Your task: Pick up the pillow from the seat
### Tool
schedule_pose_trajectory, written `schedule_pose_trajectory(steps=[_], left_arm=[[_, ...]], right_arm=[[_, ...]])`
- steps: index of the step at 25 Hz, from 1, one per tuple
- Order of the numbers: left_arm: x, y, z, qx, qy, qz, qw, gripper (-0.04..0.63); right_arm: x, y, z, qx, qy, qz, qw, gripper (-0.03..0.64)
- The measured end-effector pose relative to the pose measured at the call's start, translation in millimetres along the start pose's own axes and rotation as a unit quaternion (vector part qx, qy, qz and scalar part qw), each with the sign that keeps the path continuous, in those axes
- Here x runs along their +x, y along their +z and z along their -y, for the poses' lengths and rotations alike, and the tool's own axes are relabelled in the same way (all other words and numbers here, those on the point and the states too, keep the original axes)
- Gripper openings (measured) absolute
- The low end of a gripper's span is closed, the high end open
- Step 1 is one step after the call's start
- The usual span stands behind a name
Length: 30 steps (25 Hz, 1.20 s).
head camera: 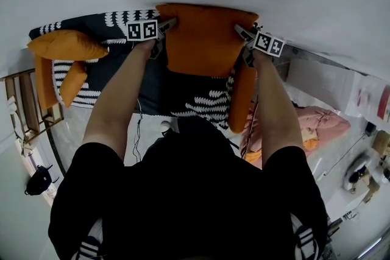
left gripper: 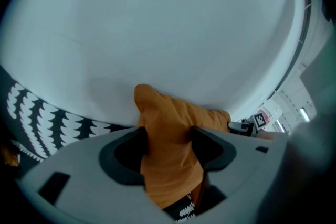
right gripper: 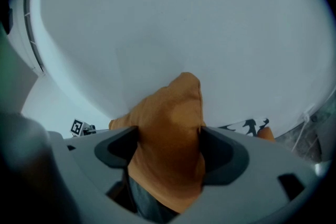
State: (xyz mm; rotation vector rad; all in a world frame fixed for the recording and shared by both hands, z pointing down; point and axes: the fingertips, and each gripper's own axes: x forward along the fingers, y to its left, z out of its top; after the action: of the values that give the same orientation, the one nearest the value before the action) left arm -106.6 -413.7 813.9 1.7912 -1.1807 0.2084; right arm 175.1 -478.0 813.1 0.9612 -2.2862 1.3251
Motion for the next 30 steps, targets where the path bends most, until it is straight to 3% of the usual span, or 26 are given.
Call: schedule_pose_trajectory(steps=[23, 30], left_arm=[[-10, -11, 19, 0.009, -0.007, -0.011, 0.9999, 0.198], [-18, -15, 24, 0.012, -0.011, -0.014, 0.9998, 0.189]], right_arm=[[-20, -16, -12, 0.032, 0.007, 0.006, 0.999, 0.257], [-27, -19, -18, 0.03, 0.009, 0.012, 0.999, 0.247]])
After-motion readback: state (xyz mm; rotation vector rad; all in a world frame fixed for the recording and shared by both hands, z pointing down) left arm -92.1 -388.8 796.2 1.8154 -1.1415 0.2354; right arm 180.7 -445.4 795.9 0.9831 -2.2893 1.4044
